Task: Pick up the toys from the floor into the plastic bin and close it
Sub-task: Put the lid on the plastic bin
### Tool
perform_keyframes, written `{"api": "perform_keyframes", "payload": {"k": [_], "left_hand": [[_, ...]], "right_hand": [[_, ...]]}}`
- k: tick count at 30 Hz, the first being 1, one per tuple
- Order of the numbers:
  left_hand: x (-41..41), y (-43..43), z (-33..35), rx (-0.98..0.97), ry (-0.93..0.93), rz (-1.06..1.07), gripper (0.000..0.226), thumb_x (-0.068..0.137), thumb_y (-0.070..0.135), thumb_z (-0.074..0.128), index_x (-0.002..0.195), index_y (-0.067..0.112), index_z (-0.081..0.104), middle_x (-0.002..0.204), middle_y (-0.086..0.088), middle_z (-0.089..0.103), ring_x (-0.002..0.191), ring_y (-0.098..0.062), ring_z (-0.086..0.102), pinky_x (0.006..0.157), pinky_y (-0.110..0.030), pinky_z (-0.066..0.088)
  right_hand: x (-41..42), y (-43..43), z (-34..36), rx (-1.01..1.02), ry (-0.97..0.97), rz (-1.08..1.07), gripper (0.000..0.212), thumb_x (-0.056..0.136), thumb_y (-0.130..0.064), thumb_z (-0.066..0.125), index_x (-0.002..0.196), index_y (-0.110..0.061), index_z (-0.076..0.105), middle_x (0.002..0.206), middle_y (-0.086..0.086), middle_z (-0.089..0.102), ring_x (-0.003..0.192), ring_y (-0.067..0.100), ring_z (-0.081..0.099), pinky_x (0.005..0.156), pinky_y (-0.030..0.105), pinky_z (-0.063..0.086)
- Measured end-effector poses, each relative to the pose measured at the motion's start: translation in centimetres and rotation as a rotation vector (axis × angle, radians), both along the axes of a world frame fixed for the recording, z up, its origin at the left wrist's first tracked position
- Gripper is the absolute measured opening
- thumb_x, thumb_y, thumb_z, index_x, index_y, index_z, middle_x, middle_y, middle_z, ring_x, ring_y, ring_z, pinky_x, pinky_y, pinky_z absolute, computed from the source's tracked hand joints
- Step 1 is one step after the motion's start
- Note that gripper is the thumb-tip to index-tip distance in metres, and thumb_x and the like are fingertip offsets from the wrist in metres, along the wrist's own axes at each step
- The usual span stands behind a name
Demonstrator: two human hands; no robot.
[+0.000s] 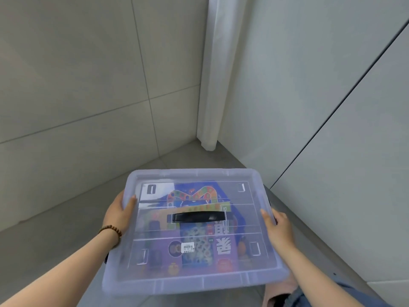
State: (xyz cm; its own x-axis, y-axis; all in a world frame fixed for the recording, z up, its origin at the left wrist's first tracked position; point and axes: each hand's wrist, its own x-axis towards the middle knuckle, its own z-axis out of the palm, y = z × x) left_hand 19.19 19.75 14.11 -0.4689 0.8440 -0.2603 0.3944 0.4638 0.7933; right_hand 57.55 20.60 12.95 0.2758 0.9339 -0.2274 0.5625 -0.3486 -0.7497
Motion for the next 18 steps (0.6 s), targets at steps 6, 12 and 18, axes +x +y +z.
{"api": "perform_keyframes", "payload": {"k": [6, 12, 18], "left_hand": [[-0.7, -2.4, -0.8, -0.044, 0.126, 0.040, 0.073, 0.085, 0.050, 0.057, 0.143, 0.015, 0.031, 0.142, -0.009, 0.044, 0.128, -0.032, 0.043, 0.101, -0.049, 0.040], [-0.7, -5.1, -1.9, -0.228, -0.204, 0.290, 0.101, 0.073, 0.063, 0.062, 0.148, 0.011, 0.017, 0.152, -0.013, 0.025, 0.135, -0.038, 0.031, 0.109, -0.054, 0.028], [-0.2, -5.7, -1.1, -0.135, -0.101, 0.343, 0.094, 0.071, 0.060, 0.068, 0.141, 0.008, 0.033, 0.143, -0.013, 0.041, 0.125, -0.037, 0.044, 0.103, -0.050, 0.037]], "right_hand": [[0.6, -1.8, 0.2, -0.114, 0.019, -0.132, 0.082, 0.079, -0.049, 0.067, 0.145, -0.019, 0.030, 0.149, 0.005, 0.026, 0.137, 0.026, 0.030, 0.110, 0.045, 0.030], [0.5, -3.0, 0.5, -0.145, 0.157, -0.258, 0.063, 0.073, -0.052, 0.071, 0.119, -0.013, 0.055, 0.126, 0.008, 0.056, 0.102, 0.025, 0.058, 0.083, 0.036, 0.047], [0.2, -3.7, 0.9, 0.055, 0.096, -0.134, 0.029, 0.082, -0.042, 0.066, 0.098, -0.018, 0.064, 0.103, -0.004, 0.061, 0.087, 0.016, 0.061, 0.070, 0.028, 0.046]]}}
